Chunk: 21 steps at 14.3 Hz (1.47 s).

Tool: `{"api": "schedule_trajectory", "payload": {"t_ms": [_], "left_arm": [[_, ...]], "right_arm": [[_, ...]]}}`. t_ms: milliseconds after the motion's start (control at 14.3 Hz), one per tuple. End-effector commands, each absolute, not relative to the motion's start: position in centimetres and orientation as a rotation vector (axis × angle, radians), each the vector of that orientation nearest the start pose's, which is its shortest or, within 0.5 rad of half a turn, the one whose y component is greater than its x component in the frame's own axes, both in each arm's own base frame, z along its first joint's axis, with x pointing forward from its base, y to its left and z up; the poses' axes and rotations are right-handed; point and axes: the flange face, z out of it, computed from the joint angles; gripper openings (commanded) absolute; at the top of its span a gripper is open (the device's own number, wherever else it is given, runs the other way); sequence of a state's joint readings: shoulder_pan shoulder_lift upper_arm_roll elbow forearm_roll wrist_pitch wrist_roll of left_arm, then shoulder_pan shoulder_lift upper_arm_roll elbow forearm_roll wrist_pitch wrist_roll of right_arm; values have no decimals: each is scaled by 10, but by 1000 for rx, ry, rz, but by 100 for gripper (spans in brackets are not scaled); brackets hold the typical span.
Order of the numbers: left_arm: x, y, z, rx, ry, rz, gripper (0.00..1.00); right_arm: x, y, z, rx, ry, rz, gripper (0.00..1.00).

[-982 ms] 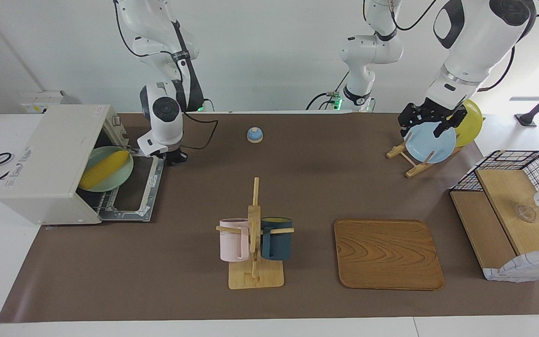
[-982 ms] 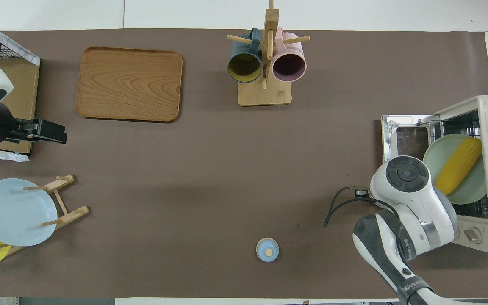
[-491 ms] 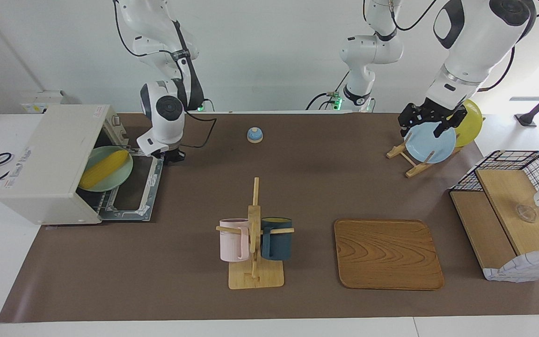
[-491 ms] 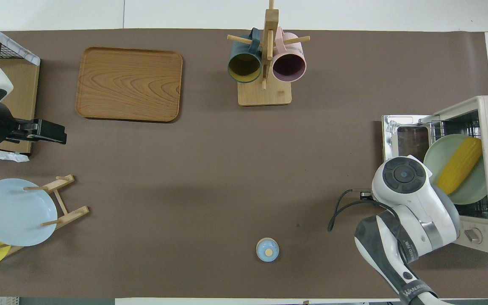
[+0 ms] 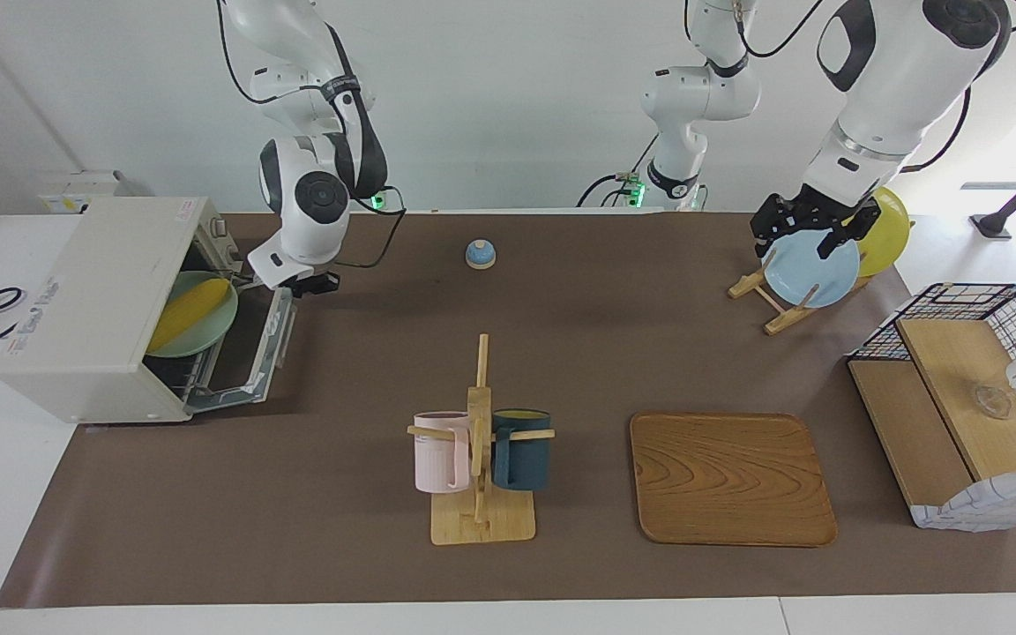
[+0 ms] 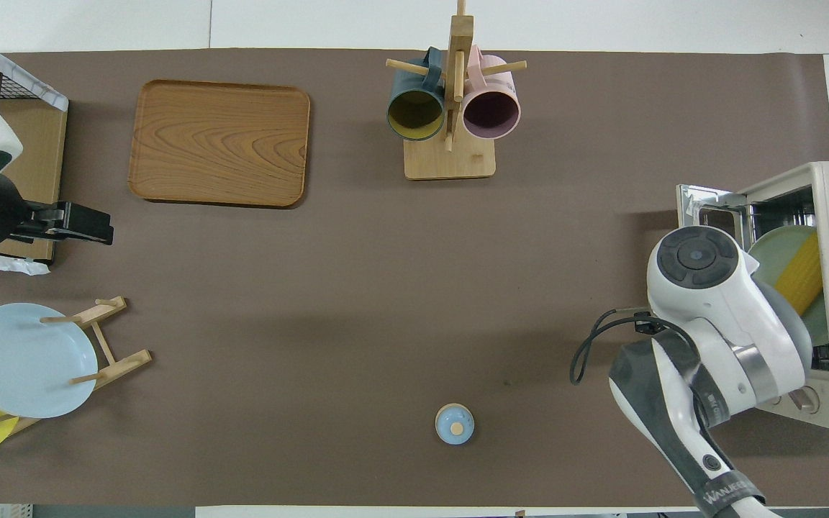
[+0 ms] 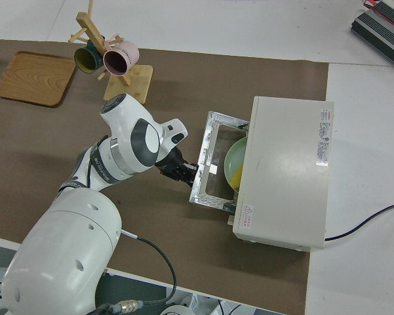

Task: Put corn in oven
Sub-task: 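Release the plate and draw the right gripper out of the oven, then swing the oven door shut with the right gripper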

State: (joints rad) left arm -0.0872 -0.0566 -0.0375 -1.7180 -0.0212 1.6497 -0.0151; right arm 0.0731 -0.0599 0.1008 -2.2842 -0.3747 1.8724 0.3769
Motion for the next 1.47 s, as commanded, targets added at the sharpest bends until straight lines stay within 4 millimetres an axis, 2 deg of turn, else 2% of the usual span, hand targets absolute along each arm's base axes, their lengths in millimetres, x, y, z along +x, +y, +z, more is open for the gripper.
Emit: {"api": "schedule_trajectory", "payload": {"t_ms": [0, 210, 351, 491, 701, 1052, 1332, 1402], "left_arm": [[534, -67, 597, -3153, 152, 12, 100], [534, -67, 597, -3153, 152, 12, 100], [534, -67, 597, -3153, 152, 12, 100], [534, -67, 597, -3153, 152, 12, 100], [534, -67, 597, -3153, 152, 12, 100], [533, -67, 597, -3153, 150, 14, 100], [534, -67, 597, -3153, 152, 12, 100], [533, -67, 597, -3153, 152, 14, 100]], "right_arm": [[484, -7, 390, -3565, -34, 474, 0], [490, -45, 422, -3527, -118, 530, 0], [487, -66, 442, -3509, -174, 517, 0], [484, -78, 450, -3499, -202, 513, 0], [482, -77, 454, -3499, -202, 528, 0], [487, -72, 478, -3479, -161, 514, 0], [494, -59, 509, -3367, -77, 456, 0], [497, -53, 522, -3327, -54, 441, 5]]}}
